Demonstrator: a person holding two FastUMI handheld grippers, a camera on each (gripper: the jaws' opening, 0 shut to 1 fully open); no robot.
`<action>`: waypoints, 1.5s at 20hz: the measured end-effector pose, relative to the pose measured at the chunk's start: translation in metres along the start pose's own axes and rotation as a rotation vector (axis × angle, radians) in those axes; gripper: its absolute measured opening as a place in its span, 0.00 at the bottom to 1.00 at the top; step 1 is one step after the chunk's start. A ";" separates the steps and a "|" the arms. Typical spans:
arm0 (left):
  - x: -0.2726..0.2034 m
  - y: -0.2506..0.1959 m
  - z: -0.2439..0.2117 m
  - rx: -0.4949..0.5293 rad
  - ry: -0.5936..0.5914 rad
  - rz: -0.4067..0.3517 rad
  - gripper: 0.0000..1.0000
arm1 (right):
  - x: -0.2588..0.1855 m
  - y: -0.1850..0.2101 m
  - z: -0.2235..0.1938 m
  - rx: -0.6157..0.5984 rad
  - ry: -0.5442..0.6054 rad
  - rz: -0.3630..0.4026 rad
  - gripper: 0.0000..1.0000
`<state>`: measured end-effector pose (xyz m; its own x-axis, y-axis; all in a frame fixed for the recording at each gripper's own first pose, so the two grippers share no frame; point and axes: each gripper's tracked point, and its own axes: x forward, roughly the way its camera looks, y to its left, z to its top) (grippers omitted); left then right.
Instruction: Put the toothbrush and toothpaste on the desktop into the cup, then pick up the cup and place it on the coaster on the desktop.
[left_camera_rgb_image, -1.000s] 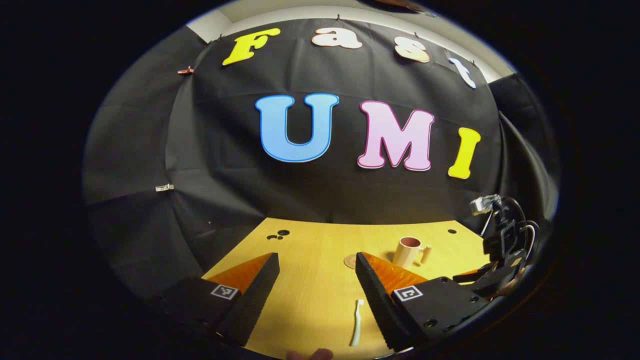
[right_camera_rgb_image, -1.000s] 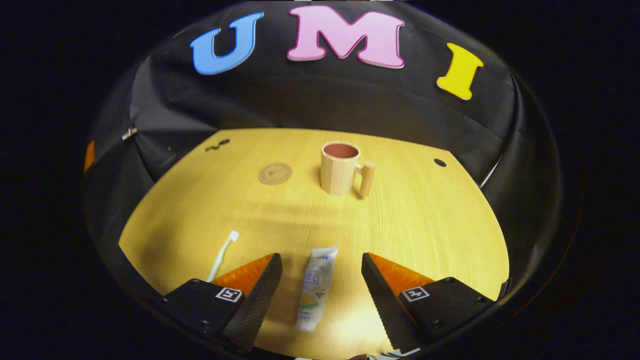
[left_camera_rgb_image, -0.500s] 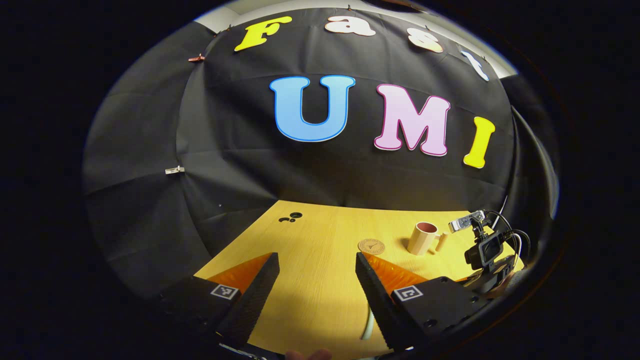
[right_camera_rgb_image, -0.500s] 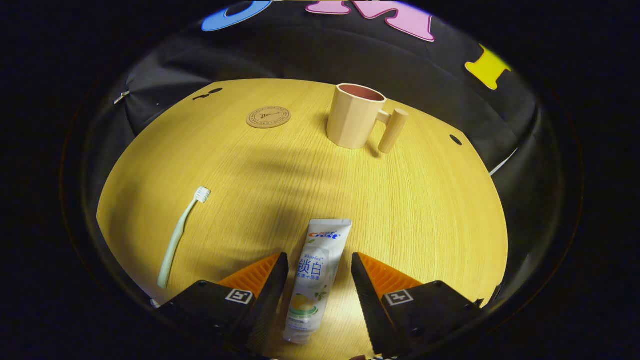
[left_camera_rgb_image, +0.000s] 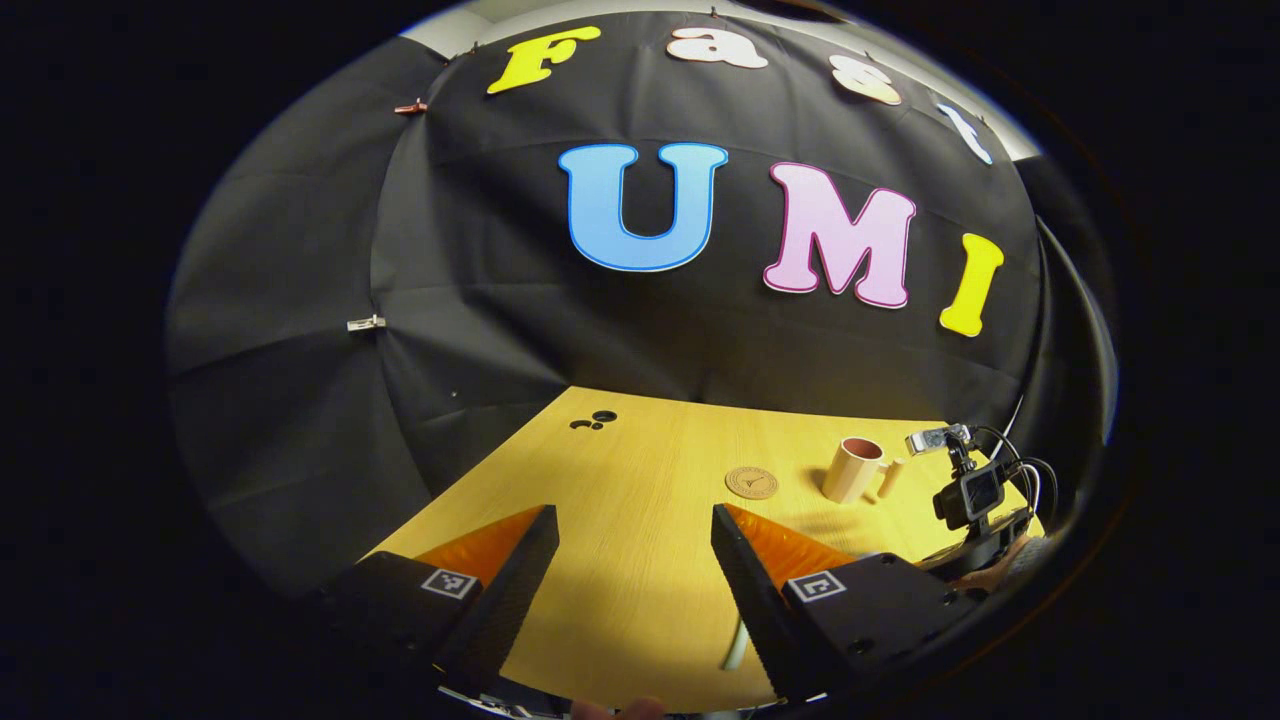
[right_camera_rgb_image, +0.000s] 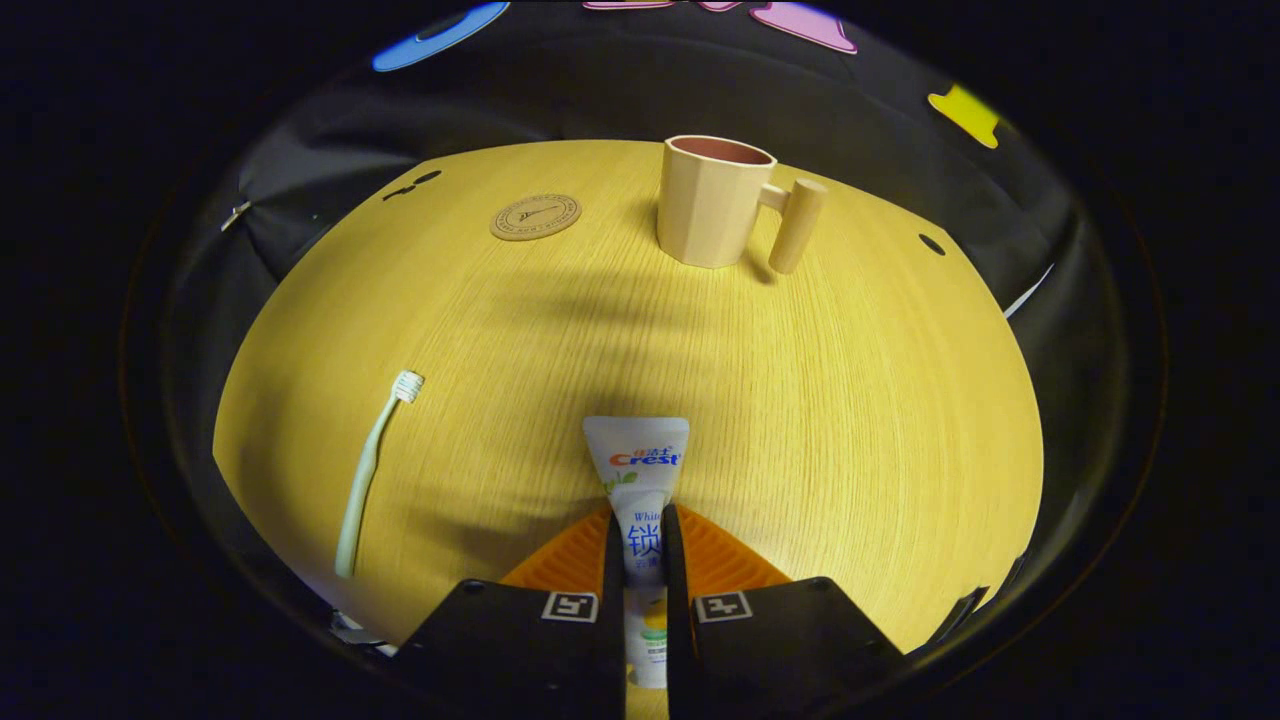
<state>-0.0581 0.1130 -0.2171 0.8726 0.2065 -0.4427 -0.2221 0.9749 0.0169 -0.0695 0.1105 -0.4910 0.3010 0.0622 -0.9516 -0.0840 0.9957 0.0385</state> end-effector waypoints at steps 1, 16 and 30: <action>0.001 -0.004 -0.002 0.001 0.008 -0.004 0.96 | 0.000 0.003 0.000 0.028 -0.001 0.038 0.16; 0.093 -0.119 -0.155 0.325 0.335 -0.206 0.93 | -0.093 -0.044 0.037 0.113 -0.270 0.212 0.16; 0.101 -0.116 -0.213 0.209 0.503 -0.133 0.47 | -0.106 -0.082 0.031 0.176 -0.273 0.220 0.16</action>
<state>-0.0370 0.0034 -0.4545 0.5607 0.0655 -0.8254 0.0109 0.9962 0.0864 -0.0653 0.0248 -0.3836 0.5373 0.2682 -0.7996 -0.0181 0.9515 0.3070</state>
